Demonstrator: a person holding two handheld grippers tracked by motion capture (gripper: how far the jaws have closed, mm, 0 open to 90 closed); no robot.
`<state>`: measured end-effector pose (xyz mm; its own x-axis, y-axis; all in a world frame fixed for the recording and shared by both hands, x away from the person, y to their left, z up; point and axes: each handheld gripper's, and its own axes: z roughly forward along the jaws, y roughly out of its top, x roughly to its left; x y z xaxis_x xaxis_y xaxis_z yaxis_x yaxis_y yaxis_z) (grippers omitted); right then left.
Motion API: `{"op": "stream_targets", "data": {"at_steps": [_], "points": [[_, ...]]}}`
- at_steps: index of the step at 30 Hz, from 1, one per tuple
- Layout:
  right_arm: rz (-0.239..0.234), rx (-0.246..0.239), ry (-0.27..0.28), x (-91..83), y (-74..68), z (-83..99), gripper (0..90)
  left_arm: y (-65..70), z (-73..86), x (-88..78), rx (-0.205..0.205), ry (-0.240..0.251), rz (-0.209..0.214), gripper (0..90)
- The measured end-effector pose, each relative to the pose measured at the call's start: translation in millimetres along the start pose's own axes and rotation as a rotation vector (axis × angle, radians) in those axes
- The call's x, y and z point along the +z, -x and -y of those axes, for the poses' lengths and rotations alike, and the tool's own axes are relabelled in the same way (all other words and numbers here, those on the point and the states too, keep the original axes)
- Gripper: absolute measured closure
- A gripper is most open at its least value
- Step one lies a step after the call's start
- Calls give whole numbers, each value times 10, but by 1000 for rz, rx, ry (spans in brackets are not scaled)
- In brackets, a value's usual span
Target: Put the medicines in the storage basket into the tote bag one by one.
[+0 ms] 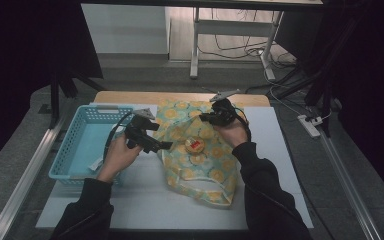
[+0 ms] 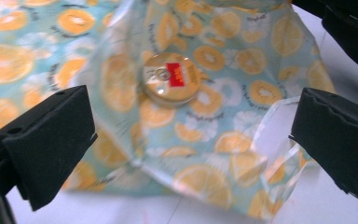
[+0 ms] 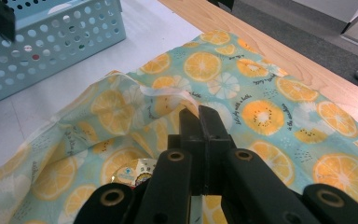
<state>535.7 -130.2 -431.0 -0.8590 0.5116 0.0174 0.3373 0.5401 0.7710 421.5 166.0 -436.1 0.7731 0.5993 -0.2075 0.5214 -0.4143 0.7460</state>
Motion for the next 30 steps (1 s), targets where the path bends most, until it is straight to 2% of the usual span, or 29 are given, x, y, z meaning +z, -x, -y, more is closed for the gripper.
{"op": "stream_targets", "data": {"at_steps": [4, 7, 14, 16, 20, 24, 30], "points": [[1, 2, 1, 2, 2, 5, 900, -79, 132, -170, -38, 15, -32, 0], [2, 2, 1, -4, 4, 6, 900, -126, 219, -286, -45, 25, -55, 2], [5, 4, 2, -28, 14, 17, 900, -256, 459, -571, -101, -13, -171, 11], [4, 2, 2, -25, 14, 20, 900, -304, 533, -631, -130, -18, -182, 17], [4, 1, 0, -16, 7, 22, 900, -392, 680, -707, -156, -44, -226, 18], [5, 2, -1, -15, 6, 23, 900, -491, 807, -768, -192, -57, -235, 19], [5, -4, -3, -19, 9, 30, 900, -604, 978, -789, -198, -123, -263, 0]]}}
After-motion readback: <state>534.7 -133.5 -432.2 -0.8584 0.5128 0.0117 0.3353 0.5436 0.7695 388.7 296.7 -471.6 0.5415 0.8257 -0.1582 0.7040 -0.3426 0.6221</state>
